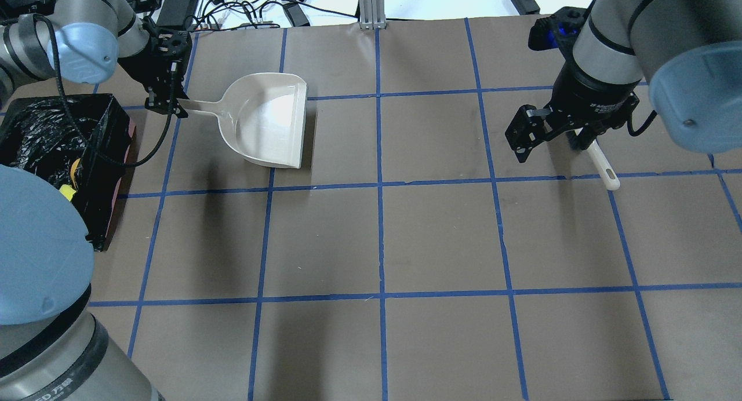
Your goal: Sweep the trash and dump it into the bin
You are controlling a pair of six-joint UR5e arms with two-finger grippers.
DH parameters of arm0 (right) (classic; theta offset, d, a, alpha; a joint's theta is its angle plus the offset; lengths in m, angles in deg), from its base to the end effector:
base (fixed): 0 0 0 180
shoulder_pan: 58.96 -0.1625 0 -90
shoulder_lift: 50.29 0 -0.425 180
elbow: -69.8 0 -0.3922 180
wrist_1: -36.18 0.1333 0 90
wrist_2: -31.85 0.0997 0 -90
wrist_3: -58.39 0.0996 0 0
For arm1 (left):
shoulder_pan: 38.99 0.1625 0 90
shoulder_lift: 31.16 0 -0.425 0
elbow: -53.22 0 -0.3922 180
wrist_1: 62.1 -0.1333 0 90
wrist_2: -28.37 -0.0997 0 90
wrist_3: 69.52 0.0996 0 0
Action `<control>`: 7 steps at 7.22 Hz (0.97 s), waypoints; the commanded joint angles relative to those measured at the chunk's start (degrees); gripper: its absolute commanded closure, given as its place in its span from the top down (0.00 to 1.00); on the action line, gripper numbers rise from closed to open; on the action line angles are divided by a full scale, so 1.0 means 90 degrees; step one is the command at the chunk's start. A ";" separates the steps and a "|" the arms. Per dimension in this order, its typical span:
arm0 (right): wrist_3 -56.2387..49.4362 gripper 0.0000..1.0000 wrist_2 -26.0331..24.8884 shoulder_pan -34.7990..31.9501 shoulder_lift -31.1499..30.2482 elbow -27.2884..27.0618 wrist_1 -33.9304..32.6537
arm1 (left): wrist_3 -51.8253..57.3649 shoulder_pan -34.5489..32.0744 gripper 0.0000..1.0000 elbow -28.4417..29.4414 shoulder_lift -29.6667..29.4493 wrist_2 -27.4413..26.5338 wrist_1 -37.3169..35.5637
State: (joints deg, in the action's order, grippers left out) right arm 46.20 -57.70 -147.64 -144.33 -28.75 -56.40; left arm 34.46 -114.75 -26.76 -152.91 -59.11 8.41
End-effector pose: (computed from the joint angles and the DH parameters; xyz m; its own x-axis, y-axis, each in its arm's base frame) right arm 0.1235 -0.4603 0.4527 -0.9820 -0.1882 -0.0148 -0.1886 0.9816 0.0313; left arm 0.0347 -0.6966 0.2754 -0.0047 0.9996 0.0273 0.9986 0.0061 -0.0521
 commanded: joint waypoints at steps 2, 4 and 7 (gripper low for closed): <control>-0.0003 1.00 -0.0021 0.0000 0.0000 0.0003 0.0004 | -0.0059 -0.0020 0.41 -0.0186 -0.0075 -0.0006 -0.0208; -0.0022 1.00 -0.0021 0.0000 0.0000 0.0003 0.0004 | -0.0079 -0.0020 0.59 -0.0186 -0.0123 -0.0006 -0.0217; 0.0007 1.00 -0.0021 0.0000 0.0010 0.0003 -0.0005 | -0.0166 -0.0059 0.59 0.0416 0.0334 -0.0026 0.0432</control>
State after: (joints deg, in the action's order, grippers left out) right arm 46.15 -57.89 -147.64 -144.32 -28.72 -56.40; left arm 33.59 -115.13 -26.09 -151.59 -59.34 8.30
